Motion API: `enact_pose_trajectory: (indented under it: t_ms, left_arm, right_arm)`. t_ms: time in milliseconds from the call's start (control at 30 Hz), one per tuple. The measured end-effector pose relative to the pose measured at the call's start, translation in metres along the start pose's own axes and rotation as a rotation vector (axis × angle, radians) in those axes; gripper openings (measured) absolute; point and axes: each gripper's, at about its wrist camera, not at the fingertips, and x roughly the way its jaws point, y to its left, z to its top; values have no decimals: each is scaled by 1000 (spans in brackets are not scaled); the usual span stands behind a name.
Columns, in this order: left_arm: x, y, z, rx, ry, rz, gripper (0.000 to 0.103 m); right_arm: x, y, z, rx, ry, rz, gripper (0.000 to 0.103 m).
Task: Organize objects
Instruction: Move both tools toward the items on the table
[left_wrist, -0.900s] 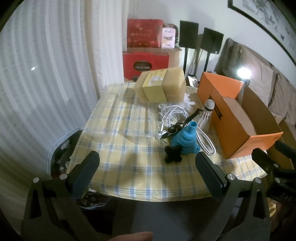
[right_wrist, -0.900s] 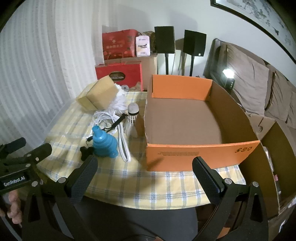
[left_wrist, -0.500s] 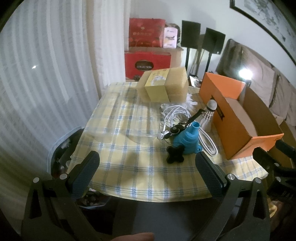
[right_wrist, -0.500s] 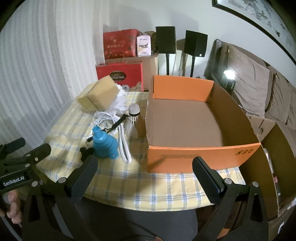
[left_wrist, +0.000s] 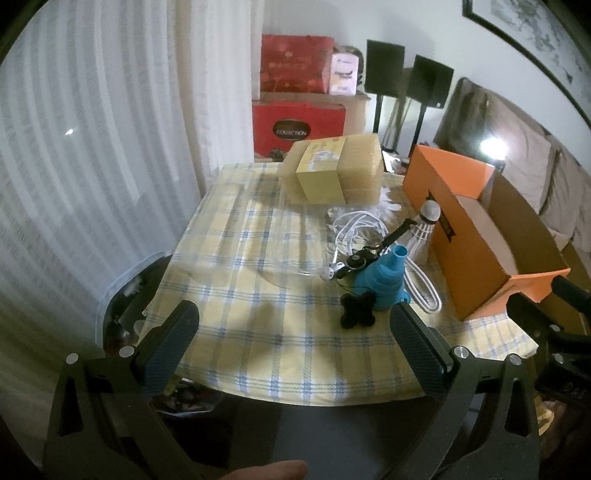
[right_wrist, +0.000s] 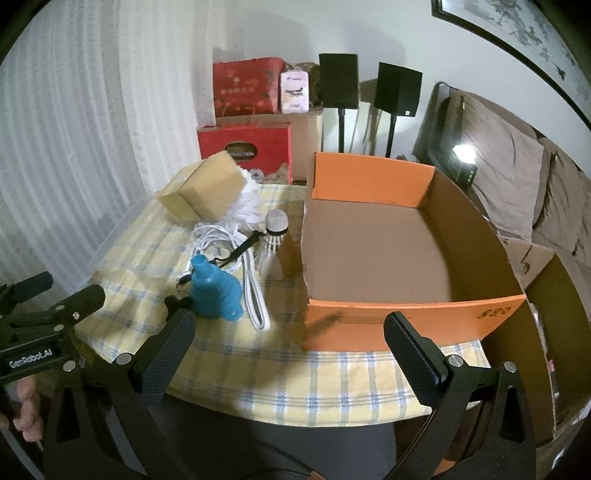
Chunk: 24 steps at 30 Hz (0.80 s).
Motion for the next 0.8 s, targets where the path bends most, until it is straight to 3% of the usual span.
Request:
enact_pose_trajectory:
  t_ms: [667, 800]
  left_arm:
    - [10, 8, 9, 12, -4, 22, 103]
    - [15, 12, 12, 30, -14, 24, 103]
  right_arm:
    - [15, 20, 17, -75, -8, 18, 103]
    - [23, 25, 27, -118, -5, 64, 103]
